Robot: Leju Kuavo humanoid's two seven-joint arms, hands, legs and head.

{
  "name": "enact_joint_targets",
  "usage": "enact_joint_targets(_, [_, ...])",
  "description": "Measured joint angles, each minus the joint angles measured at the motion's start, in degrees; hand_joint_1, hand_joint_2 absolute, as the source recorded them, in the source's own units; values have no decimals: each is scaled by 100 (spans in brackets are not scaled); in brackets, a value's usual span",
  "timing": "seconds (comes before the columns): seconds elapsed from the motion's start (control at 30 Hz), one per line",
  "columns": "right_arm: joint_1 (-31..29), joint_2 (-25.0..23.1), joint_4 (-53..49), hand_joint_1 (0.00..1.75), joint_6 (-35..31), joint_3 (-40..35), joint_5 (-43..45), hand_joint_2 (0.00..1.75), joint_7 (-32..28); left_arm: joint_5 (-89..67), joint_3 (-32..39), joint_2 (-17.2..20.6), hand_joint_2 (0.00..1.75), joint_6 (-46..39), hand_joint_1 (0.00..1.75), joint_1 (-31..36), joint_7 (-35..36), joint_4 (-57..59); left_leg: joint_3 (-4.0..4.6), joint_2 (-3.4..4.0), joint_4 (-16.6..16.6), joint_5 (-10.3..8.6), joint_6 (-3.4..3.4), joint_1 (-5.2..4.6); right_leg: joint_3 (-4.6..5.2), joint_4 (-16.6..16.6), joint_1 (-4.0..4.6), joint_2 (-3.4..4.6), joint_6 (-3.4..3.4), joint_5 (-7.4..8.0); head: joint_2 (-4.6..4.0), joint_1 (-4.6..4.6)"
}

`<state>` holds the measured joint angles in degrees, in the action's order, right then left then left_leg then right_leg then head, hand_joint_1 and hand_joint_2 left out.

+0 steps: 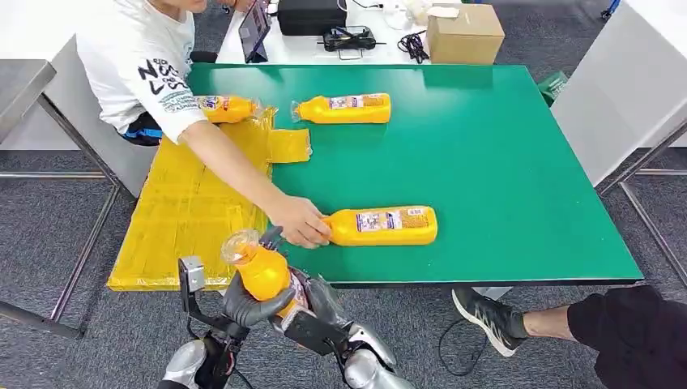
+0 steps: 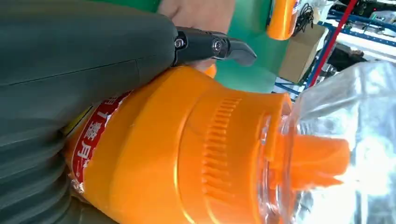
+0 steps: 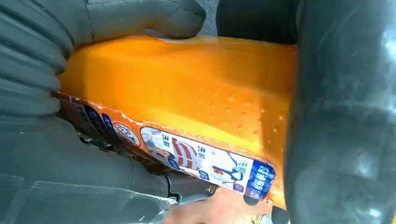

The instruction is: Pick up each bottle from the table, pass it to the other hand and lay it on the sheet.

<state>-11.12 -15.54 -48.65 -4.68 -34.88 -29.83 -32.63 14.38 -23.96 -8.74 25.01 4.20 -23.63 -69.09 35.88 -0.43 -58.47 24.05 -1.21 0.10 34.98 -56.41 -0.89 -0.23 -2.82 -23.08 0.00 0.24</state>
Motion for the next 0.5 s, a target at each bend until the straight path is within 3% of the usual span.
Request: enact_joint_targets(0.5, [-52,-9,72,175,33,-155,0,175,20,247,175,-15,175,142,175,-58,-15,2,0,3,0,0,0,1,1,0,1,1,0,0,0,2])
